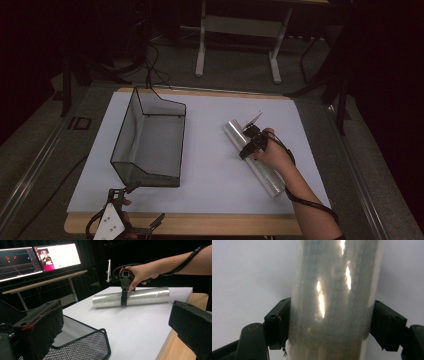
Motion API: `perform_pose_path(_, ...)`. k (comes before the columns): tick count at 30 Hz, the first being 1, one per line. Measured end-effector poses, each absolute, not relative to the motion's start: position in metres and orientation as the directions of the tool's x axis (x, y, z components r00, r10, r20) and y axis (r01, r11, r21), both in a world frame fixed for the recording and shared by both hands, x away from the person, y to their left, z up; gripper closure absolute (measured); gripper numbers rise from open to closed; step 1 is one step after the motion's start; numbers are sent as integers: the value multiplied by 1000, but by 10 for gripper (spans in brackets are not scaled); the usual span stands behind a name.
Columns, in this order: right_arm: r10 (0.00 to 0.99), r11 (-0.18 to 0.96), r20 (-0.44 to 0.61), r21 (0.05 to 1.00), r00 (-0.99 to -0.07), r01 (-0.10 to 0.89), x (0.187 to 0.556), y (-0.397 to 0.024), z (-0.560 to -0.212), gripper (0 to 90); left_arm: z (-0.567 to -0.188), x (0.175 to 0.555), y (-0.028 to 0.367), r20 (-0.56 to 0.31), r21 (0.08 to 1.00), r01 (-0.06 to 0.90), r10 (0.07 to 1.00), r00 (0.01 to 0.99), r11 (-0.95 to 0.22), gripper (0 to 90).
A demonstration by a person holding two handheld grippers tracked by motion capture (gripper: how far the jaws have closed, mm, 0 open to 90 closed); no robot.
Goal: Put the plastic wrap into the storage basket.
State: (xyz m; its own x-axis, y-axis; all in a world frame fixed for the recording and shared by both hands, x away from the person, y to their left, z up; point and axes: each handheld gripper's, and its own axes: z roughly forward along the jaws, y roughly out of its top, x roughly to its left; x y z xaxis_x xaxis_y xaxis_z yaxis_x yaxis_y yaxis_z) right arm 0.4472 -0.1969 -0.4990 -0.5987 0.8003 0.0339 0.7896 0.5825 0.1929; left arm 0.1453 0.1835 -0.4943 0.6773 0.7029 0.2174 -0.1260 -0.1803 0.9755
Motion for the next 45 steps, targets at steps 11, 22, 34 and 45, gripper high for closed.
perform_pose_path(11, 798, 592, 22, 153, -602, 791, 444, -193, -506, 294, -495, 145, 183, 224, 974, -126, 701, 678, -189, 4)
perform_pose_path(22, 850, 522, -7, 162, -528, 838, 444, -191, -502, 320, -496, 147, 182, 223, 974, -123, 703, 675, -191, 4)
perform_pose_path(34, 861, 492, 38, 197, -508, 848, 446, -200, -473, 322, -496, 147, 181, 228, 973, -124, 703, 674, -196, 4)
perform_pose_path(45, 858, 472, 57, 304, -510, 828, 444, -205, -460, 323, -496, 147, 181, 229, 973, -125, 704, 672, -196, 4)
